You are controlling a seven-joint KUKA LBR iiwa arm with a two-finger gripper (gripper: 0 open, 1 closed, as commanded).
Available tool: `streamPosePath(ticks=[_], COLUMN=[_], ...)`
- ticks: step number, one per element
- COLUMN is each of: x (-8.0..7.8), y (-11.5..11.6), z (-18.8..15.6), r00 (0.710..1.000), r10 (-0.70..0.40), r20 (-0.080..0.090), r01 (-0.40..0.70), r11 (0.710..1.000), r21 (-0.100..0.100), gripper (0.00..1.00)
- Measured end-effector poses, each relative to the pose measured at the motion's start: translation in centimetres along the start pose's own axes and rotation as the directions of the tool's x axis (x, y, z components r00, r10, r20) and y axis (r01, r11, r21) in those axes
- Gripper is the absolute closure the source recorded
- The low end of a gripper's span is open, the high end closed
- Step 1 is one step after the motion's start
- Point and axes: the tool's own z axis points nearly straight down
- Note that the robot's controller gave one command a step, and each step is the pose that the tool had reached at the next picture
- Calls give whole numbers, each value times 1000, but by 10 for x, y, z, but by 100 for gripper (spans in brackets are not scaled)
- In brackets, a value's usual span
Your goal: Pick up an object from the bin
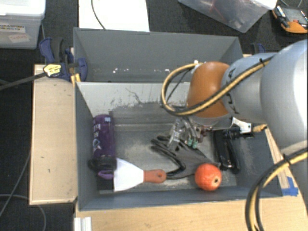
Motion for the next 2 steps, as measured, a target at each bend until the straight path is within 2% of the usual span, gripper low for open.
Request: streamPosePath(ticks=[1, 2], x=[0, 2], y=[0, -1], z=[0, -42], r00=[1000, 1000], r10=[0, -1], r20=[0, -5], r01=[0, 1], r11=[1000, 1000], r21=[0, 2], gripper=[100, 100])
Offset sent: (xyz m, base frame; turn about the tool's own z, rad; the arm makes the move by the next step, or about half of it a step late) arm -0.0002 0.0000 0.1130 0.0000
